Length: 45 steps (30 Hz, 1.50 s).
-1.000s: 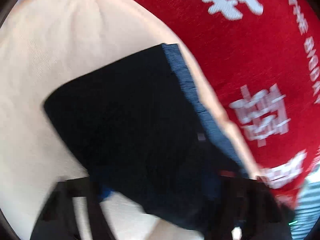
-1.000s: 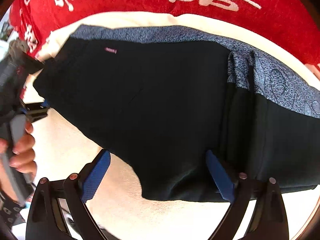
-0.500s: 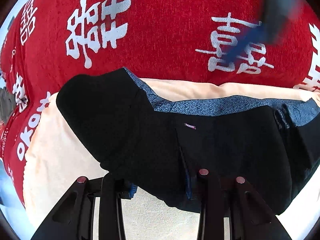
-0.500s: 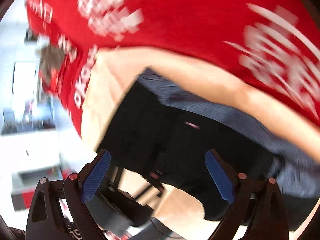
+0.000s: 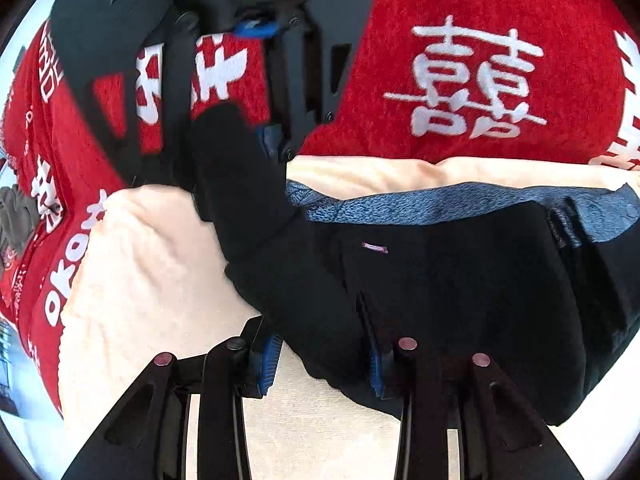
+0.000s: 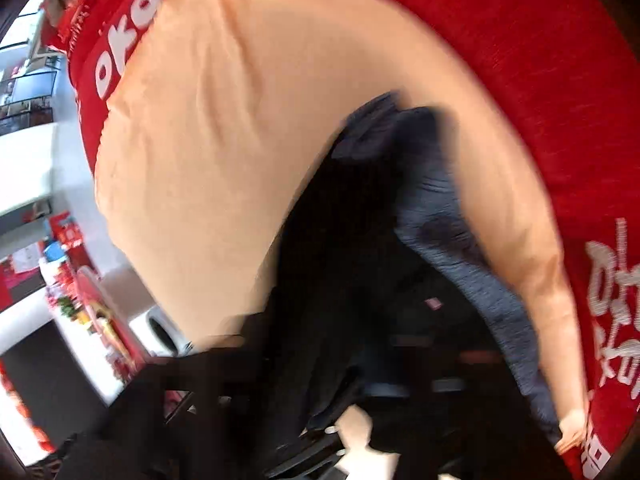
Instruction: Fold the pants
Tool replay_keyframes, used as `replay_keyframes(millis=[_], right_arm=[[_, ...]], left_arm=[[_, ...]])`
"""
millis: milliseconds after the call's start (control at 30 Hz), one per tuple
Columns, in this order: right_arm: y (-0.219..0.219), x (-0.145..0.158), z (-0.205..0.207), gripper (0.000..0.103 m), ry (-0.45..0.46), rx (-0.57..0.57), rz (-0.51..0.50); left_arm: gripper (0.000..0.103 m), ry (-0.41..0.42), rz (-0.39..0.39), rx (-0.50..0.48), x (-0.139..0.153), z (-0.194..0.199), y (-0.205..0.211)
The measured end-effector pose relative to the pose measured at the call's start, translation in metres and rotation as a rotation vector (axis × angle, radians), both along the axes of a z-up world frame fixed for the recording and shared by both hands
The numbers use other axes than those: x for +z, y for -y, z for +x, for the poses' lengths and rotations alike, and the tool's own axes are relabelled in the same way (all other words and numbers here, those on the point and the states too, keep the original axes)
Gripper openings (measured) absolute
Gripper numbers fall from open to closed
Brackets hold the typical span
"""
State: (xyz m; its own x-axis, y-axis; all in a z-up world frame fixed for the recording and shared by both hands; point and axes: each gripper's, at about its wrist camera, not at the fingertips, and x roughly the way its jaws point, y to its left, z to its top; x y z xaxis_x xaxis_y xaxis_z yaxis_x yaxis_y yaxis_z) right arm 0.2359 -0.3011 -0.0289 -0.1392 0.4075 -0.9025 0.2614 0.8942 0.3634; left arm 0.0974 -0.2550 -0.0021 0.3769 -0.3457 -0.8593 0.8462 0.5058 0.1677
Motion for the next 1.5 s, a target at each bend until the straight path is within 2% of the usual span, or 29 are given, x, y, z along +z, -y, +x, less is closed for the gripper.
replay_keyframes(millis=[133, 267, 433, 600, 767, 900, 1067, 1133, 1167, 1267, 1300, 1367, 1433, 1500], right_arm=[[0.026, 0.034, -0.039, 0.02, 0.141, -0.105, 0.066], [0.069, 0.064, -0.097, 0.02, 0.268, -0.311, 0.167], [0.114, 0.1, -0.196, 0.02, 0.444, -0.523, 0.201], [0.158, 0.114, -0.305, 0.02, 0.547, -0.714, 0.202], [0.192, 0.082, -0.4, 0.022, 0.525, -0.873, 0.175], [0.21, 0.027, -0.455, 0.022, 0.464, -0.973, 0.159], [0.213, -0.022, -0.491, 0.022, 0.403, -1.035, 0.162], [0.208, -0.038, -0.494, 0.023, 0.375, -1.05, 0.169], [0.206, -0.041, -0.494, 0.023, 0.376, -1.052, 0.168], [0.202, -0.032, -0.489, 0.026, 0.378, -1.018, 0.105], [0.2, -0.028, -0.489, 0.027, 0.373, -1.007, 0.088], [0.192, -0.023, -0.488, 0.027, 0.357, -0.995, 0.052], [0.184, -0.018, -0.481, 0.028, 0.34, -0.974, 0.003], [0.176, -0.015, -0.484, 0.035, 0.313, -0.955, -0.055]], left_arm=[[0.037, 0.035, -0.04, -0.082, 0.029, -0.024, 0.007], [0.037, 0.007, -0.11, -0.142, 0.062, -0.048, 0.017], [0.037, -0.052, -0.178, -0.25, 0.096, -0.094, 0.045], [0.037, -0.074, -0.178, -0.405, 0.109, -0.168, 0.08], [0.037, -0.079, -0.093, -0.549, 0.082, -0.249, 0.118], [0.037, -0.071, 0.001, -0.604, 0.039, -0.287, 0.137], [0.037, -0.049, 0.09, -0.636, 0.005, -0.312, 0.137], [0.045, -0.045, 0.113, -0.65, -0.003, -0.316, 0.134], [0.051, -0.053, 0.116, -0.657, -0.002, -0.316, 0.132], [0.053, -0.06, 0.125, -0.669, 0.007, -0.316, 0.128], [0.066, -0.074, 0.127, -0.668, 0.011, -0.313, 0.125], [0.078, -0.103, 0.111, -0.65, 0.022, -0.304, 0.118], [0.078, -0.135, 0.098, -0.634, 0.035, -0.292, 0.11], [0.078, -0.135, 0.1, -0.596, 0.044, -0.277, 0.103]])
